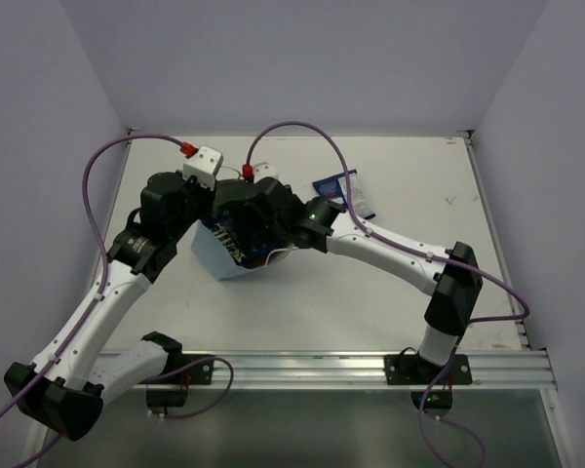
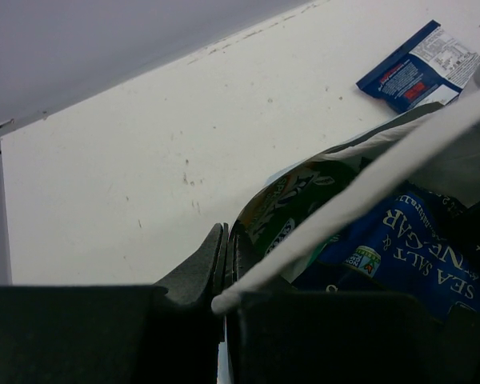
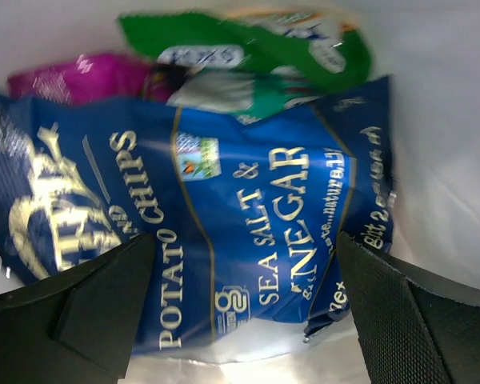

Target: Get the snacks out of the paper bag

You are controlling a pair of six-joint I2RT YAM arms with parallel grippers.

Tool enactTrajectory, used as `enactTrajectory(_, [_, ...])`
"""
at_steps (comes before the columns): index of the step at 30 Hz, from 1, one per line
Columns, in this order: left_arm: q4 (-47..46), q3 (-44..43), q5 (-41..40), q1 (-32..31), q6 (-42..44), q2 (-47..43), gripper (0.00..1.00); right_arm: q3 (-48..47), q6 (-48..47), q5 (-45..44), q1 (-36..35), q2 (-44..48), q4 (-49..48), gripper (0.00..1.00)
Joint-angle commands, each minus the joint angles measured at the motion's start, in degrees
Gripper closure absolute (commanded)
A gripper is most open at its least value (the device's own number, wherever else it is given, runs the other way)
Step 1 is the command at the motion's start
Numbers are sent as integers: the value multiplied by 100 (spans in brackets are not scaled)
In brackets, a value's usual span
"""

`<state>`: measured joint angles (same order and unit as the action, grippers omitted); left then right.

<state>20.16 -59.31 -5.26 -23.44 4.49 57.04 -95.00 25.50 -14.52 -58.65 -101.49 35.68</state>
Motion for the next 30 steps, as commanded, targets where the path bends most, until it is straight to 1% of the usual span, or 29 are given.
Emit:
enactTrajectory(1, [-865, -81, 51, -11, -150, -263, 100, -80, 579, -831, 3, 121, 97, 1])
enactTrajectory(4, [-883, -55, 42, -11, -159, -263, 100, -19, 632, -877, 3, 60, 114, 1])
enactTrajectory(5, [-883, -54, 42, -11, -159, -254, 100, -1, 632, -868, 3, 51, 114, 3])
enactTrajectory(8, [-874, -37, 42, -11, -168, -246, 100, 17, 588, -850, 3, -81, 114, 19])
enactTrajectory(9, [-874, -28, 42, -11, -177, -246, 100, 25, 562, -824, 3, -116, 114, 29])
enactTrajectory(12, [-865, -28, 51, -11, -177, -254, 100, 26, 536, -666, 3, -222, 97, 39])
enactTrajectory(14, [-865, -37, 51, -11, -177, -263, 100, 34, 535, -622, 3, -239, 88, 42])
enactTrajectory(16, [-856, -46, 51, -11, -177, -263, 100, 43, 518, -709, 3, -170, 140, 39])
enactTrajectory(17, [-856, -46, 51, -11, -177, -254, 100, 52, 518, -771, 3, -99, 150, 35])
enactTrajectory(18, [-847, -46, 34, -11, -177, -246, 100, 87, 466, -954, 3, -29, 141, 26])
enactTrajectory(21, [-839, -46, 16, -11, -168, -237, 100, 105, 333, -1254, 3, 226, 141, 19])
enactTrajectory(24, [-856, -46, 16, -11, -177, -228, 100, 140, 254, -1518, 20, 332, 150, 18])
enactTrajectory(30, [-812, -72, -54, -11, -133, -237, 100, 149, 360, -1483, 47, 253, 334, 16])
